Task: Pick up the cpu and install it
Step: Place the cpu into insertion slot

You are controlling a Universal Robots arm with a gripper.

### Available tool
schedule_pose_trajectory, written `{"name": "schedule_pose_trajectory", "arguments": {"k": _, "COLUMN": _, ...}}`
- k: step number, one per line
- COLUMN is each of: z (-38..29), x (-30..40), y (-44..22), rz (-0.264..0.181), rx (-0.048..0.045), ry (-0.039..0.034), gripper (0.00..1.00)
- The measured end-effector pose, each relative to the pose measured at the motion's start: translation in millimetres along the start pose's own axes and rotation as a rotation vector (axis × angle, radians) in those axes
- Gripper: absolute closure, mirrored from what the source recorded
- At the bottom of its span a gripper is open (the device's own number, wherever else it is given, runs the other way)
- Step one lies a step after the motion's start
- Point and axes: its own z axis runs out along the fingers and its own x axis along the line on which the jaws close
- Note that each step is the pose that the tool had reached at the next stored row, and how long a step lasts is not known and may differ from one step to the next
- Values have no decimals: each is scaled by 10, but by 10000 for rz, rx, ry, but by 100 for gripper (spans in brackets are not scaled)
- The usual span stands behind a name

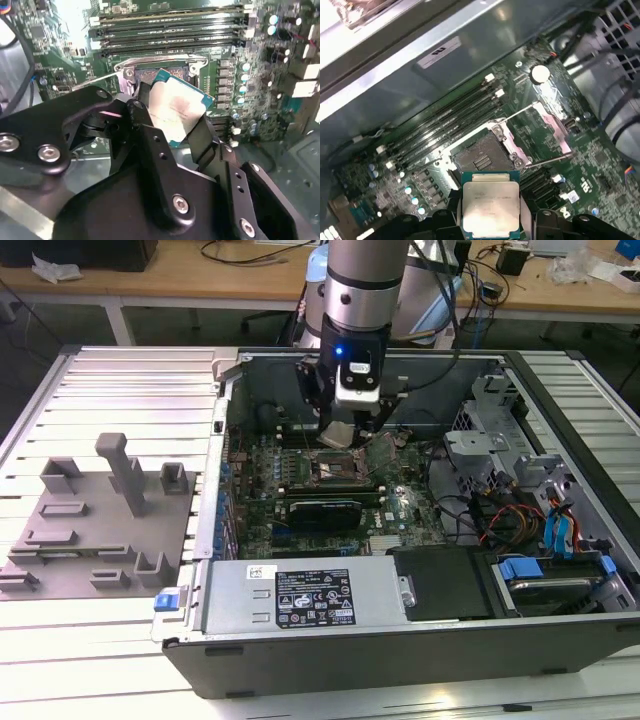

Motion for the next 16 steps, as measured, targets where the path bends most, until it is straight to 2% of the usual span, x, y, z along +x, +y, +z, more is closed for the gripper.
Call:
{"name": "schedule_pose_trajectory", "arguments": {"k": 10, "z": 2, "x": 0, "y": 0, "rz": 2037, "rx": -29, "ry": 8, "gripper": 45}}
{"name": "schedule_pose_trajectory", "arguments": {"k": 12, "z": 2, "x": 0, "y": 0, "rz": 2639, "rx": -37, "ry": 9, "gripper": 45}}
{"name": "schedule_pose_trajectory", "arguments": {"k": 16, "z": 3, "x": 0, "y": 0, "rz": 3403, "rx": -47, "ry": 12, "gripper": 45}}
